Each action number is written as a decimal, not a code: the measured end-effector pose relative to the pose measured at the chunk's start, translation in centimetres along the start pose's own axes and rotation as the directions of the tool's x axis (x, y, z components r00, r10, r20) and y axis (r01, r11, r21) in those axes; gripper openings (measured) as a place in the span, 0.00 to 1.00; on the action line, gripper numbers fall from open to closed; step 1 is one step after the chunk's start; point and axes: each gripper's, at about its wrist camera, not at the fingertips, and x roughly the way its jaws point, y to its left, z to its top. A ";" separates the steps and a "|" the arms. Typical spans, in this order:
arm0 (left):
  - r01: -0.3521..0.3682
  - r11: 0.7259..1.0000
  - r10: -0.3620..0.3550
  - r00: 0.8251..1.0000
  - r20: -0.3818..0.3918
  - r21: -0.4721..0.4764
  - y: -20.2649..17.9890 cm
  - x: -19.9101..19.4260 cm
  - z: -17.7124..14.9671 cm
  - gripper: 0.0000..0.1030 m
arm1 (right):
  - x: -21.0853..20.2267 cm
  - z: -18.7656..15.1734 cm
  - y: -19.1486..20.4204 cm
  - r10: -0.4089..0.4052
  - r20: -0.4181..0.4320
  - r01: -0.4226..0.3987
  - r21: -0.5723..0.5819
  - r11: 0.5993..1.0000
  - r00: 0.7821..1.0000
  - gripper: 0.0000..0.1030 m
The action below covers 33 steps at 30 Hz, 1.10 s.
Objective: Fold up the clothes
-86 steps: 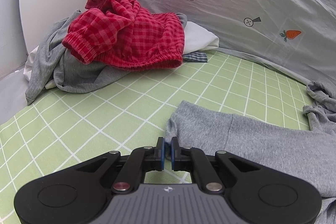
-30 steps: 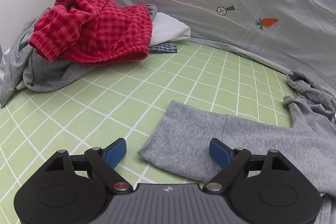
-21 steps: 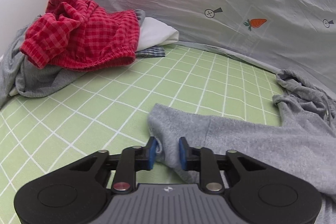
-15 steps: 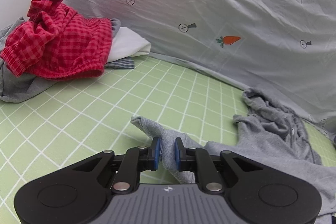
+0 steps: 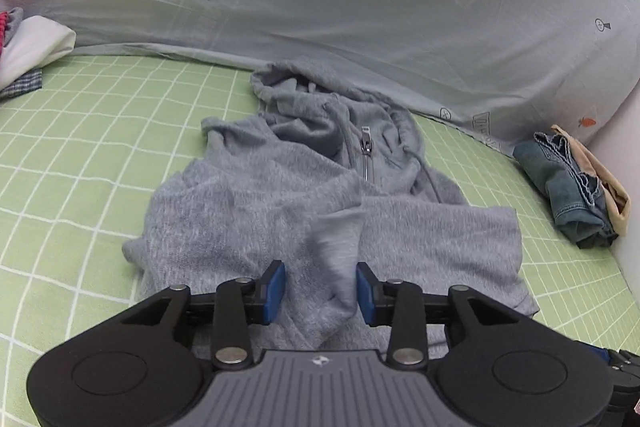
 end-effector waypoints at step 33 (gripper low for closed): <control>-0.346 0.929 0.356 0.932 0.064 -0.128 5.4 -5.1 0.3 0.81 | -1.7 4.1 12.2 0.312 0.138 -0.297 -0.120 0.947 0.940 0.09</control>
